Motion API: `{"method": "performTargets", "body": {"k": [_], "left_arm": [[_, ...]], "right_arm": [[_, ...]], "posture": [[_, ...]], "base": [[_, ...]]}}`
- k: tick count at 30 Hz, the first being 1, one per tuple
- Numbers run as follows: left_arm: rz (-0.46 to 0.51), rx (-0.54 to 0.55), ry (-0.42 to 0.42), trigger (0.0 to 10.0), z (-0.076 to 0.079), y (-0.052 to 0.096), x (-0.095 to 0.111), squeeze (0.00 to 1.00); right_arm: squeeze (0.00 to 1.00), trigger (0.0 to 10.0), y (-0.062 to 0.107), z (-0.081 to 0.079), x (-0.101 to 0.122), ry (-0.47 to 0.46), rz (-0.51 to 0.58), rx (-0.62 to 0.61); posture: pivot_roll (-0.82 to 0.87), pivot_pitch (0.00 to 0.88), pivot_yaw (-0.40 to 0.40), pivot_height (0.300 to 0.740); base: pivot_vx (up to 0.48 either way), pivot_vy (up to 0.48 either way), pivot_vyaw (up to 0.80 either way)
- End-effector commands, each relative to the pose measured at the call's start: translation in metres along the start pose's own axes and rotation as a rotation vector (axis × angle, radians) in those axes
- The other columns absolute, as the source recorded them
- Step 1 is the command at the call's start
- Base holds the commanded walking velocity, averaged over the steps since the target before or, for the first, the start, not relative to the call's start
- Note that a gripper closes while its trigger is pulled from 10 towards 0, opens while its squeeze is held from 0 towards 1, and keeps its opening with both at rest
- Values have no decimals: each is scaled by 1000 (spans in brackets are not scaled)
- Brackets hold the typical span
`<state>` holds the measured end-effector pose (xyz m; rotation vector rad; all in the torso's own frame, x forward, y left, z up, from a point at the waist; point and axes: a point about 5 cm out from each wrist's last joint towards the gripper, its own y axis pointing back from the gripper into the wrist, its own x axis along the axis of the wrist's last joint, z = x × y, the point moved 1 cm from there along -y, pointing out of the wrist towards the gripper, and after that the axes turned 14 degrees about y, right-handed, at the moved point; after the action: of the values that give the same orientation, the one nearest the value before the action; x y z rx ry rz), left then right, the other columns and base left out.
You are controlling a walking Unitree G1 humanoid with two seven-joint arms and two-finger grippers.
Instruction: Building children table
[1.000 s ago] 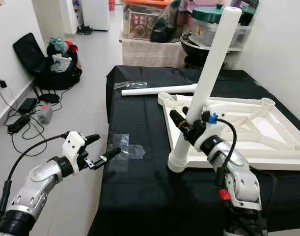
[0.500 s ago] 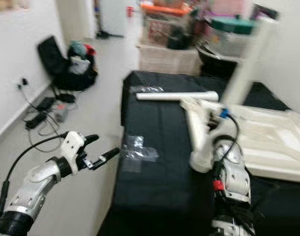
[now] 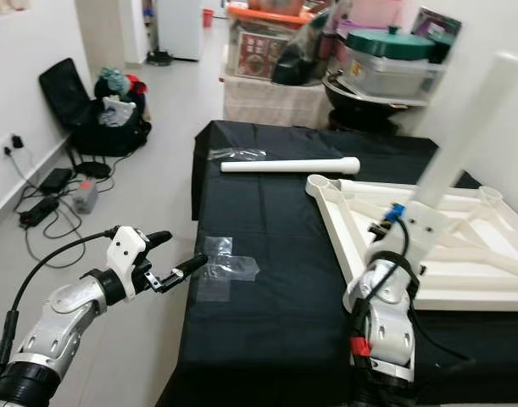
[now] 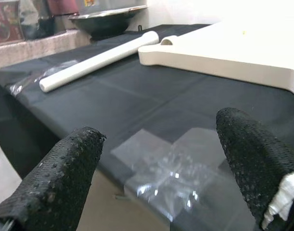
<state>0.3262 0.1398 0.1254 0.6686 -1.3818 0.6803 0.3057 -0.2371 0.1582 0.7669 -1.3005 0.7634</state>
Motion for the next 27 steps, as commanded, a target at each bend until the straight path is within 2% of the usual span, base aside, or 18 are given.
{"method": "performTargets", "body": {"k": [1,4,5,6,7,9,10,11,12,14,15,16,20,24,27], "left_arm": [[-9,-5,-2,10000,3,-2,-3,0],[-4,-13,1,10000,6,-1,-4,0],[-9,-9,1,10000,4,2,-5,0],[-9,-9,1,10000,4,2,-5,0],[-13,-6,1,10000,3,3,-5,0],[-13,-6,1,10000,3,3,-5,0],[-16,-2,-5,10000,0,4,-5,0],[-16,-2,-5,10000,0,4,-5,0],[-17,1,-15,10000,-1,2,-4,0],[-17,1,-15,10000,-1,2,-4,0],[-17,2,-22,10000,-2,1,-3,0],[-9,-3,-22,10000,1,-2,-2,0],[-4,-3,-19,10000,4,-2,-3,0],[-14,11,-18,10000,0,5,-6,0],[-21,15,-24,10000,-3,6,-5,0]], "right_arm": [[1000,10000,2,-8,-7,-1,-30,47],[988,10000,-2,-5,-5,-40,-47,70],[0,10000,-6,-13,11,-100,20,196],[0,10000,-6,-13,11,-100,20,196],[0,10000,-7,-18,22,-140,74,287],[0,10000,-7,-18,22,-140,74,287],[0,10000,-6,-25,35,-148,151,419],[0,10000,-6,-25,35,-148,151,419],[0,10000,-5,-27,46,-134,223,523],[0,10000,-5,-27,46,-134,223,523],[0,10000,-4,-27,51,-115,261,578],[0,196,-6,-22,55,-72,291,625],[0,0,-9,-16,57,-21,317,657],[0,0,-2,-26,49,-10,311,700],[0,0,1,-31,39,11,276,688]], "posture": [[9,0,-82,740],[17,0,-85,740],[15,0,-77,740],[15,0,-77,740],[15,0,-76,740],[15,0,-76,740],[12,0,-73,740],[12,0,-73,740],[14,0,-78,740],[14,0,-78,740],[14,0,-78,740],[16,0,-84,740],[31,0,-91,740],[28,0,-86,740],[19,0,-80,740]], "base": [[0,0,0],[0,0,0],[0,0,0],[0,0,0],[0,0,0],[0,0,0],[0,0,0],[0,0,0],[0,0,0],[0,0,0],[0,0,0],[0,0,0],[0,0,0],[0,0,0],[0,0,0]]}}
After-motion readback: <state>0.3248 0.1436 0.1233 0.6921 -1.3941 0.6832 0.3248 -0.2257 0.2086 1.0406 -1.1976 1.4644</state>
